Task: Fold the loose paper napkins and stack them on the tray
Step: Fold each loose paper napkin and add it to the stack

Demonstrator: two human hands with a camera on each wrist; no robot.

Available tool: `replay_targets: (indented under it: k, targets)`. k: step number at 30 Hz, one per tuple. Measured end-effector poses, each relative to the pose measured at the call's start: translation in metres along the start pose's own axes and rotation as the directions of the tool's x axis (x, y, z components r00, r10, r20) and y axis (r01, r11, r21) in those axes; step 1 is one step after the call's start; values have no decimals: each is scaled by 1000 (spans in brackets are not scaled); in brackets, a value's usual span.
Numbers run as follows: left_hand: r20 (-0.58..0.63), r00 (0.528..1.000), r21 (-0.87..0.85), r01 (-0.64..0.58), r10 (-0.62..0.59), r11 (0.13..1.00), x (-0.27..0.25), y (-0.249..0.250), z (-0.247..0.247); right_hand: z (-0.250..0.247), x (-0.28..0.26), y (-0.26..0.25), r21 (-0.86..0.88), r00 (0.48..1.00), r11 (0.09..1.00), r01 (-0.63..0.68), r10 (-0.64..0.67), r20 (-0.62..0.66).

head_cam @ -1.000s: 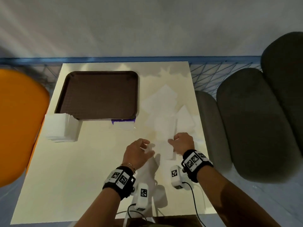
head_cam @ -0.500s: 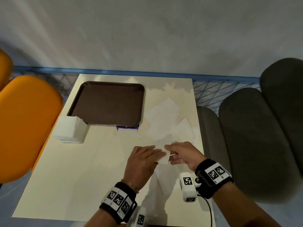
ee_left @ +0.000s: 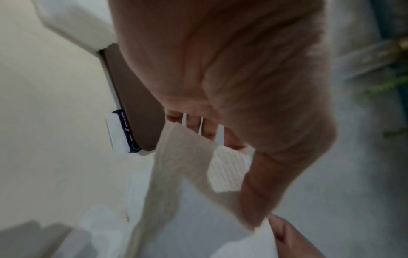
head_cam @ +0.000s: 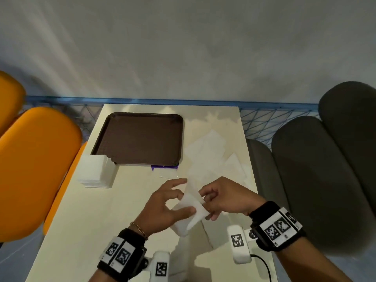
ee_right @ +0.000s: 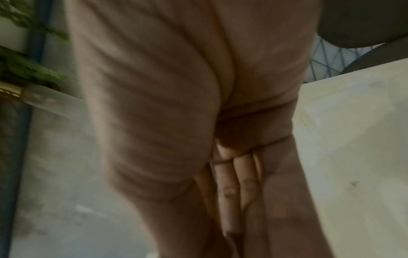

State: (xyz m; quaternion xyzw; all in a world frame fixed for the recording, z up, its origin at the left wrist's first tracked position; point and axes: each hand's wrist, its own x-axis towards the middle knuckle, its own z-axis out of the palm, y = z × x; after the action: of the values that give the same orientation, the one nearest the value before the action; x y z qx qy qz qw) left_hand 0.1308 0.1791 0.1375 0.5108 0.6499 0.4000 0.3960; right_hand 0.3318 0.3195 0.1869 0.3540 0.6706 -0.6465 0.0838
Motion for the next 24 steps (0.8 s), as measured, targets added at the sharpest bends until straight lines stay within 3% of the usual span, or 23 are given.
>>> replay_targets:
  k: [2,4,9,11,15,19,21,24]
  targets:
    - [120,992,-151,48,-30,987,3,0,-15,3,-1,-16,-1,999,1000,-10,10,47]
    - [188,982,-175,25,9,984,3,3,-25,6,2,-25,-1,999,999,-40,40,32]
    - [131,968,127,-232,216,964,-5,18,-38,17,27,-14,50,947,979,-198,204,-250]
    - [145,956,167,-277,254,946,-7,20,-43,22,34,-11,44,927,978,-204,207,-313]
    - [255,966,69,-53,33,996,-6,15,-58,34,38,-17,-40,934,989,-145,123,-335]
    - [275,961,11,16,-19,1000,0,6,-71,46,40,-33,-12,934,999,-31,25,-357]
    - [217,976,-17,15,-11,1000,2,4,-75,52,39,-41,-7,936,1000,16,-18,-351]
    - [-18,998,90,-58,60,994,6,-6,-81,56,38,-51,-36,943,997,62,-70,-324]
